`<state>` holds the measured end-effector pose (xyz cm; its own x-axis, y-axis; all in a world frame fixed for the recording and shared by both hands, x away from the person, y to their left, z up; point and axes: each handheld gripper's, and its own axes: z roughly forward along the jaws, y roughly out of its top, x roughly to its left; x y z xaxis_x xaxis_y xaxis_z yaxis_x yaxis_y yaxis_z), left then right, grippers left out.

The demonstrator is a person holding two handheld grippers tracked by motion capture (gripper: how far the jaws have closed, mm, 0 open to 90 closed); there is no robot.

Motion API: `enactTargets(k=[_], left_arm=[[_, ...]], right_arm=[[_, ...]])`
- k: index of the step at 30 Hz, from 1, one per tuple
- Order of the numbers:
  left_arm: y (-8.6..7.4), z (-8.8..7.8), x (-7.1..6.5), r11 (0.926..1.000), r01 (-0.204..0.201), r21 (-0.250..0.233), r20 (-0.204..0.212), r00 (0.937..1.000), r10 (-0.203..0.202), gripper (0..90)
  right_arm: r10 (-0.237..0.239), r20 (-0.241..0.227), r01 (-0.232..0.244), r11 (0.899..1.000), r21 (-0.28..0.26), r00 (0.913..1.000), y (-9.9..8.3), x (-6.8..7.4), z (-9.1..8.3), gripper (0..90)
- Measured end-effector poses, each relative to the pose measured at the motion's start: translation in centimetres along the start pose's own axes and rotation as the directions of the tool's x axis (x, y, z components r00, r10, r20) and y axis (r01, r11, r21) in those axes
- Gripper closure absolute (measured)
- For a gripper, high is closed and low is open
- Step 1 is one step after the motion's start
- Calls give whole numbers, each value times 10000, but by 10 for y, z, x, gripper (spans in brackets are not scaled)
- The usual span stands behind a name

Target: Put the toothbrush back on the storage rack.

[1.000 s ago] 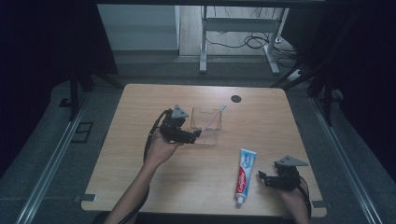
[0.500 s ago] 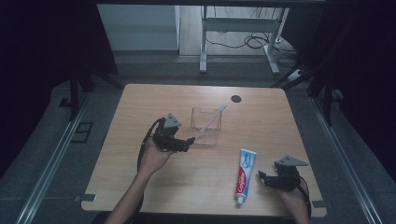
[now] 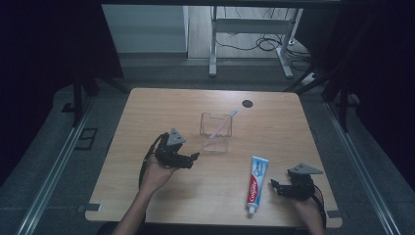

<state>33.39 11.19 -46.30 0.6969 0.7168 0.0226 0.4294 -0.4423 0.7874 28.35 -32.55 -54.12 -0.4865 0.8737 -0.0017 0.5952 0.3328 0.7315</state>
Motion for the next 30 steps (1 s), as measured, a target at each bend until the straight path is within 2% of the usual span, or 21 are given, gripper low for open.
enactTargets(k=[10, 21, 30], left_arm=[[-28, -1, -2, 9991, 424, -74, 125, 9990, -423, 129], [-55, -2, -5, 9978, 656, 2, 107, 9978, -656, 129], [-75, 2, -7, 9960, 845, 300, 65, 9964, -847, 129]], right_arm=[[6, -2, -6, 10000, 3, 10000, 0, 0, 0, 176], [-19, -11, 19, 10000, 8, 10000, 0, 0, 0, 173], [-76, -42, 76, 10000, -6, 10000, 0, 0, 0, 173]])
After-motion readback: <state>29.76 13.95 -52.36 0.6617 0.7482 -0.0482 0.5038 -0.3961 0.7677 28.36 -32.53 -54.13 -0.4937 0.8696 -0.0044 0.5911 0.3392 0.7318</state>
